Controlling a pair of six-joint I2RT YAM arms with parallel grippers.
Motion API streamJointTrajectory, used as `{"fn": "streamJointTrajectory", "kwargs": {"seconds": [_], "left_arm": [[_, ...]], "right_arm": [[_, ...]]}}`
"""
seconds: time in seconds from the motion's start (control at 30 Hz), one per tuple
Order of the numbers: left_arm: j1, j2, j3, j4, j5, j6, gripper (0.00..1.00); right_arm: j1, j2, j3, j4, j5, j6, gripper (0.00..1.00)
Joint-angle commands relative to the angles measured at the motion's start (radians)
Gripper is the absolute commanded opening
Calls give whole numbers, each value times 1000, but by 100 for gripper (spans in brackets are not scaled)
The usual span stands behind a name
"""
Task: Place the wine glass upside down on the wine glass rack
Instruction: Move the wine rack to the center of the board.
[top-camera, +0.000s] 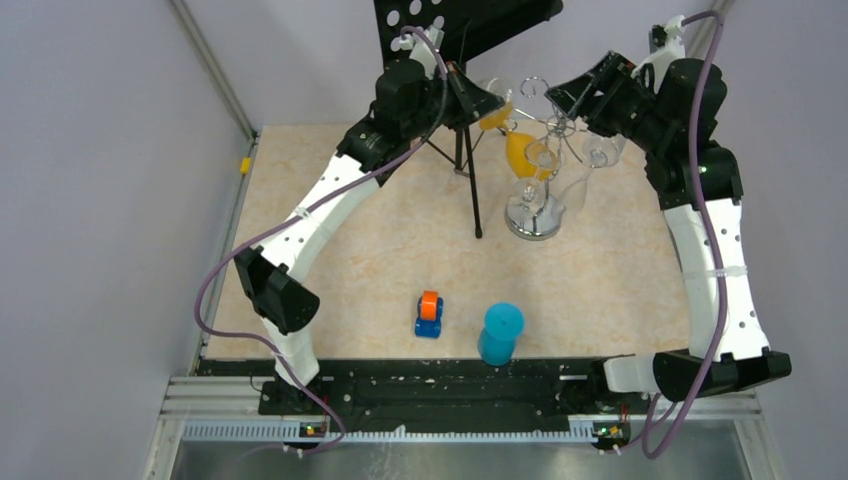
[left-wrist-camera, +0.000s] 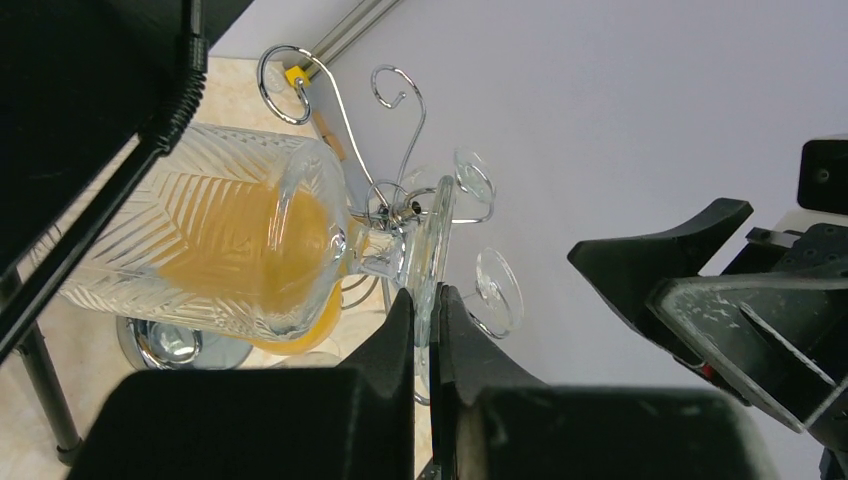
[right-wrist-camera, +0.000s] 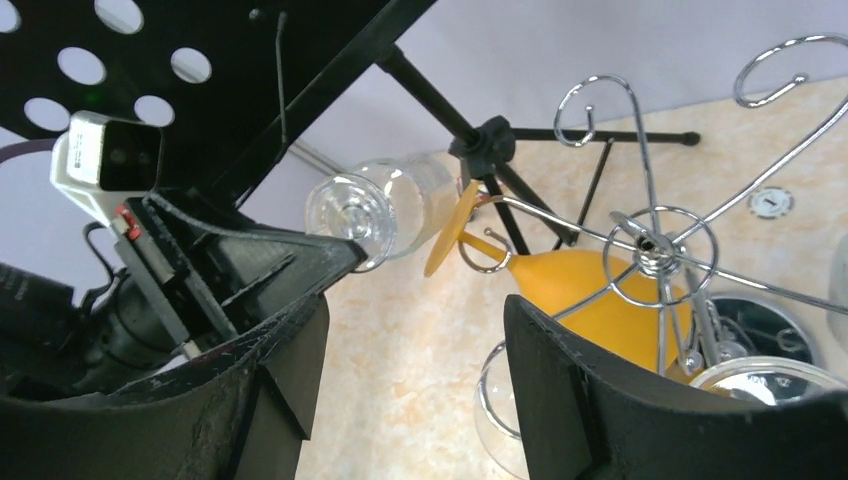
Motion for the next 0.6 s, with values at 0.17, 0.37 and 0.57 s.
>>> {"fn": "streamJointTrajectory", "kwargs": {"seconds": [0.17,0.37,0.57], "left_arm": [[-3,-89,-13,134,64,-43,0],[-3,-107,-4,125,50,-33,0],[-2,-140,-4,94,11,13,0]], "right_arm": [[-9,31,63,-32,55,-114,64],[-11,52,75,-41,79,-155,66],[-10,117,168,-104,104,-275,68]]}}
